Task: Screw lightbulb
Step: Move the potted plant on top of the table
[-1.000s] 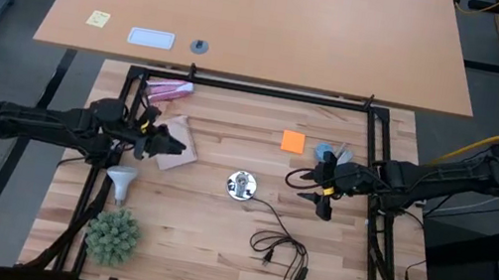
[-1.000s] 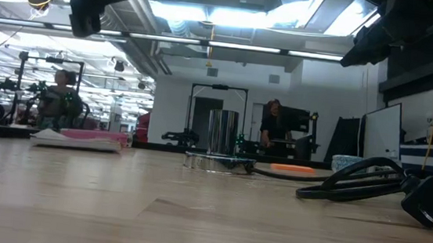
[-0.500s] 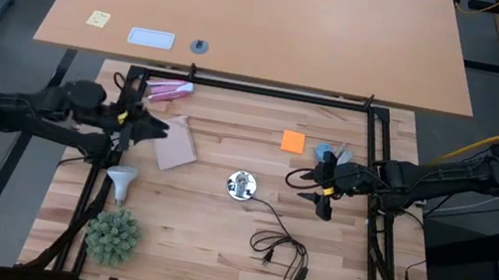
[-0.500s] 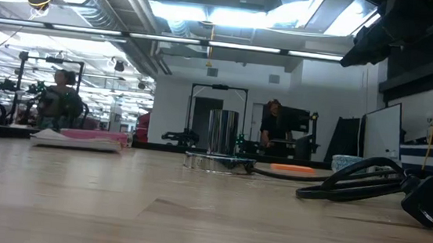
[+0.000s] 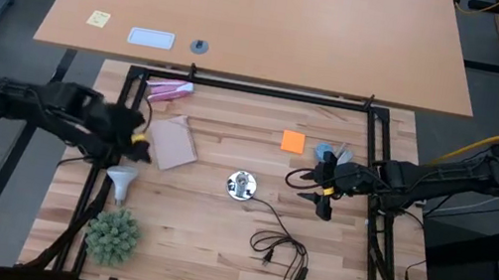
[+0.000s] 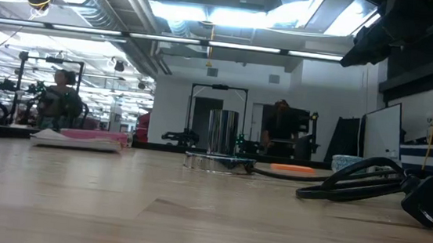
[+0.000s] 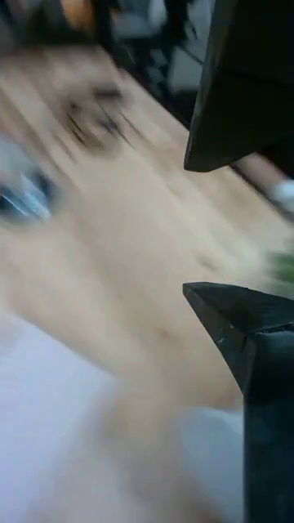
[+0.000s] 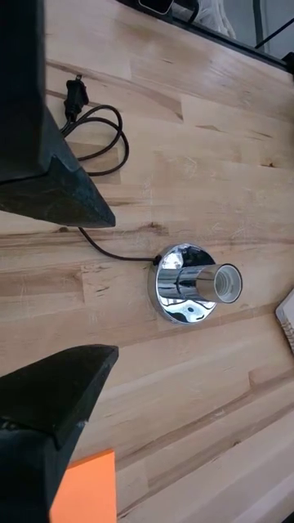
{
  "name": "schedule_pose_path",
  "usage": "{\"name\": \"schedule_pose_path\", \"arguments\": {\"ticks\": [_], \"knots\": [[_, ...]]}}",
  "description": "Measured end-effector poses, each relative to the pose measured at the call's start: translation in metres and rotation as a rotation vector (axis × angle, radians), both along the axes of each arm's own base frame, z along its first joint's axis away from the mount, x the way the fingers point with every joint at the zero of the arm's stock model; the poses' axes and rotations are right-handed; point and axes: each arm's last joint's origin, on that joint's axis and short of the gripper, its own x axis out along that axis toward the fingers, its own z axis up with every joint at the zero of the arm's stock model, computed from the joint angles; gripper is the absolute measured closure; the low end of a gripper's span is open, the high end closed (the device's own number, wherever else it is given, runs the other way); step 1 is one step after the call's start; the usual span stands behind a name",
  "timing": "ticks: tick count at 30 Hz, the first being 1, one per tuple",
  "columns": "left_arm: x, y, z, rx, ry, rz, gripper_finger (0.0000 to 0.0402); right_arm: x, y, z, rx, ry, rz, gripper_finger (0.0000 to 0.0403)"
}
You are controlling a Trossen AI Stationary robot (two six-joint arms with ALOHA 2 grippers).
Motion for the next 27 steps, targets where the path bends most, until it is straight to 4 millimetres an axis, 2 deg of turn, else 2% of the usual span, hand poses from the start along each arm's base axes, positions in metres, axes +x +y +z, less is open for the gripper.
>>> {"name": "schedule_pose_path", "arguments": {"ticks": [5, 9, 13, 19, 27], "knots": [[0.008, -0.019, -0.013, -0.340, 0.333, 0.012, 0.0178, 0.000, 0.000, 0.000, 0.000, 0.000, 0.000, 0.0157], [0.017, -0.034, -0.015, -0.495, 0.440, 0.001, 0.0178, 0.000, 0.000, 0.000, 0.000, 0.000, 0.000, 0.0157], [0.024, -0.048, -0.016, -0.549, 0.476, 0.006, 0.0178, 0.000, 0.000, 0.000, 0.000, 0.000, 0.000, 0.0157], [0.025, -0.073, -0.018, -0.616, 0.591, 0.006, 0.0178, -0.001, 0.000, -0.005, -0.005, 0.014, 0.002, 0.0157], [0.030, -0.119, -0.024, -0.683, 0.695, 0.003, 0.0178, -0.004, -0.001, -0.021, -0.014, 0.062, 0.002, 0.0157]]}}
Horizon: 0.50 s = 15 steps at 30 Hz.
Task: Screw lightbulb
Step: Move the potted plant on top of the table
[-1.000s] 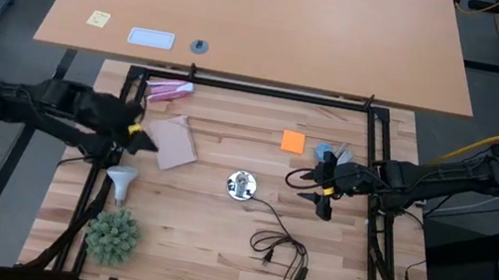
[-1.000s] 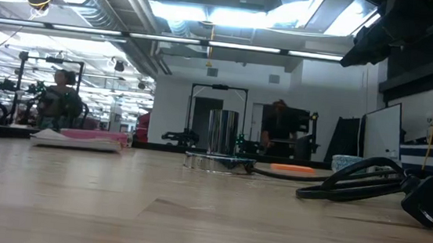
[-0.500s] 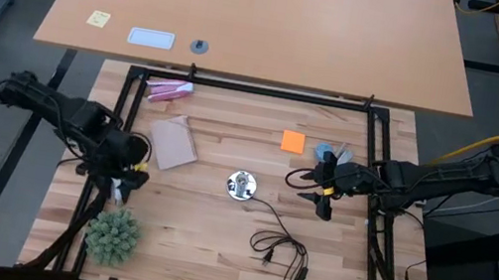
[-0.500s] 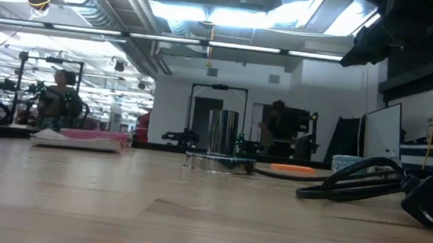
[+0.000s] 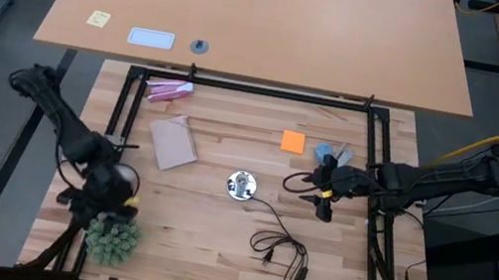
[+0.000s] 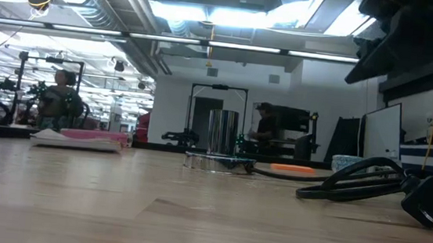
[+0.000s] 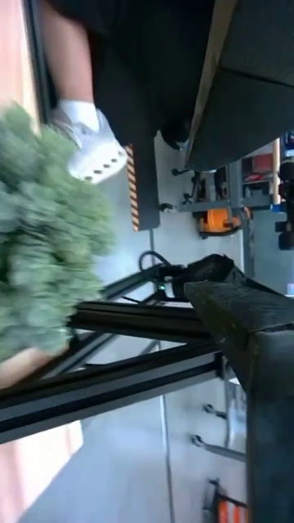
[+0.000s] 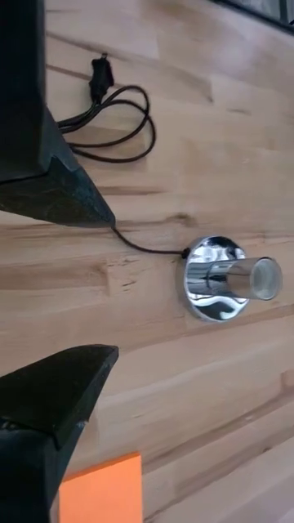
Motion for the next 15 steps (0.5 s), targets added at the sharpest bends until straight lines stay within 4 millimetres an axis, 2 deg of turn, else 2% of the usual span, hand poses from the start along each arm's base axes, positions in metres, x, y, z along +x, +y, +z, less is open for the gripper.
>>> {"name": "schedule_pose_path", "arguments": {"ticks": [10, 15], "knots": [[0.008, -0.051, -0.031, 0.061, 0.111, -0.060, 0.0178, 0.000, 0.000, -0.003, 0.001, -0.008, 0.000, 0.0157], [0.012, -0.065, -0.051, 0.153, 0.105, -0.091, 0.0178, 0.003, 0.001, 0.000, 0.009, -0.048, 0.000, 0.0157]]}}
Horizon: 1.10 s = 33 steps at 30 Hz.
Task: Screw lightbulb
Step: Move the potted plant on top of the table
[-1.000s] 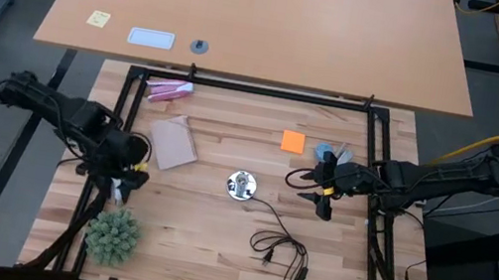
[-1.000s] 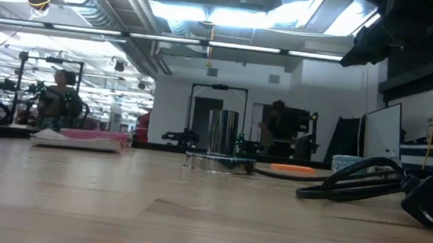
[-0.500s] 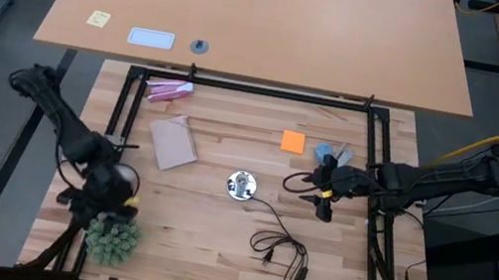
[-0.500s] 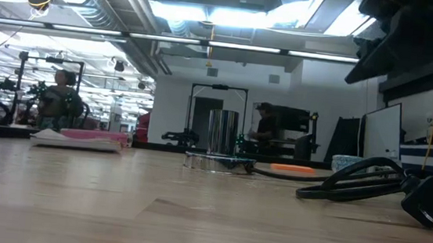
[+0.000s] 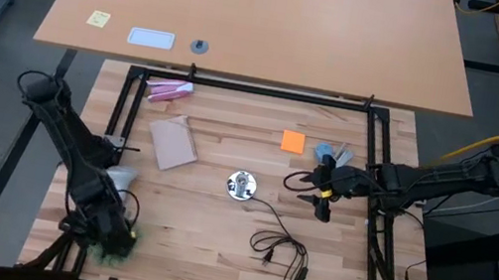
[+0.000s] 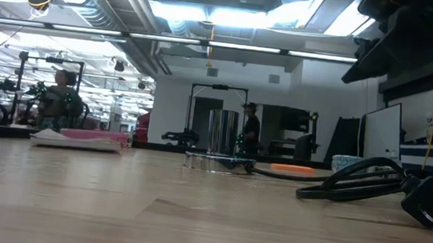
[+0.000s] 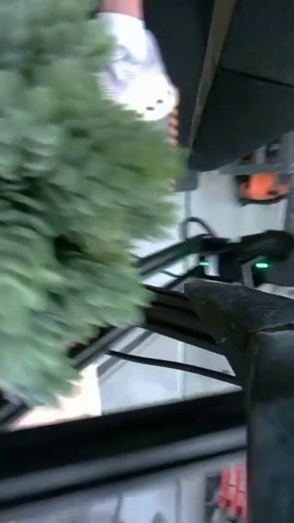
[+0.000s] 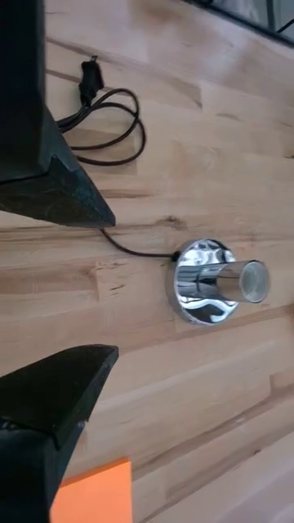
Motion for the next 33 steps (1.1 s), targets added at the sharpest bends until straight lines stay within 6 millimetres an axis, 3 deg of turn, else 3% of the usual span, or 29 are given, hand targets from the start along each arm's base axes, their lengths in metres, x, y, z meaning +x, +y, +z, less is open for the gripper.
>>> {"name": "schedule_pose_path", "arguments": {"ticks": [7, 15, 33], "knots": [[0.005, -0.006, -0.021, 0.185, -0.057, 0.029, 0.0178, 0.001, 0.000, 0.001, 0.002, -0.010, 0.000, 0.0157], [0.008, -0.006, -0.032, 0.253, -0.047, 0.041, 0.0178, 0.001, 0.000, 0.001, 0.002, -0.010, 0.000, 0.0157], [0.026, 0.022, -0.039, 0.405, -0.126, 0.072, 0.0178, 0.001, 0.000, 0.001, 0.002, -0.011, 0.000, 0.0157]]}}
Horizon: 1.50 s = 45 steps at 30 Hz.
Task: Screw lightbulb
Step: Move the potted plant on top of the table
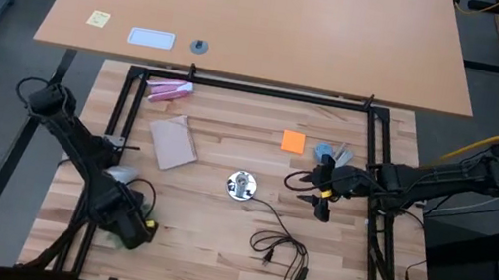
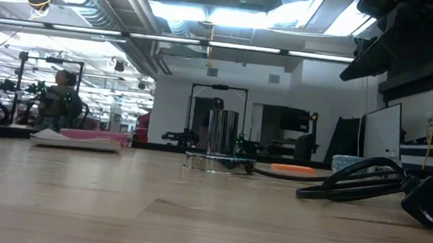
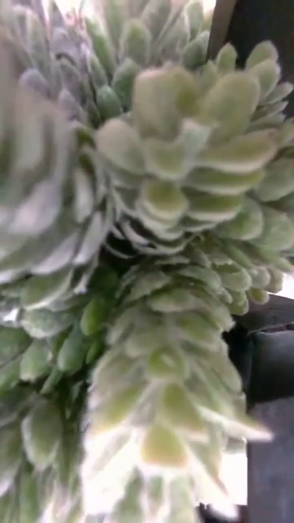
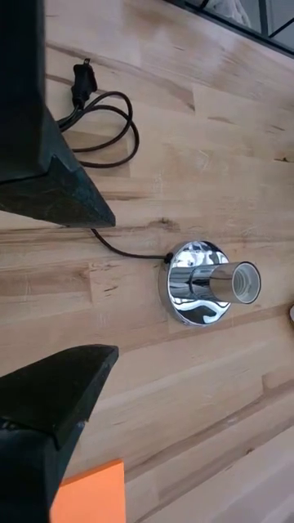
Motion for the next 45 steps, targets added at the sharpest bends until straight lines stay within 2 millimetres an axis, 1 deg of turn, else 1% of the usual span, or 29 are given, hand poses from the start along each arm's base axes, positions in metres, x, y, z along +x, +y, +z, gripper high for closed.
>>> {"name": "schedule_pose_path", "arguments": {"ticks": [12, 19, 27, 33, 45], "knots": [[0.020, 0.026, -0.001, 0.063, -0.042, -0.004, 0.0178, 0.000, 0.000, 0.000, 0.000, 0.000, 0.000, 0.0157], [0.032, 0.045, -0.001, 0.138, -0.100, -0.008, 0.0178, 0.000, 0.000, 0.000, 0.000, 0.000, 0.000, 0.0157], [0.042, 0.067, -0.002, 0.198, -0.111, -0.019, 0.0178, 0.000, 0.000, 0.000, 0.000, 0.000, 0.000, 0.0157], [0.049, 0.087, -0.002, 0.278, -0.110, -0.023, 0.0178, 0.000, 0.000, 0.000, 0.000, 0.000, 0.000, 0.0157], [0.057, 0.135, -0.002, 0.460, -0.075, -0.055, 0.0178, 0.000, 0.000, 0.000, 0.000, 0.000, 0.000, 0.0157]]}}
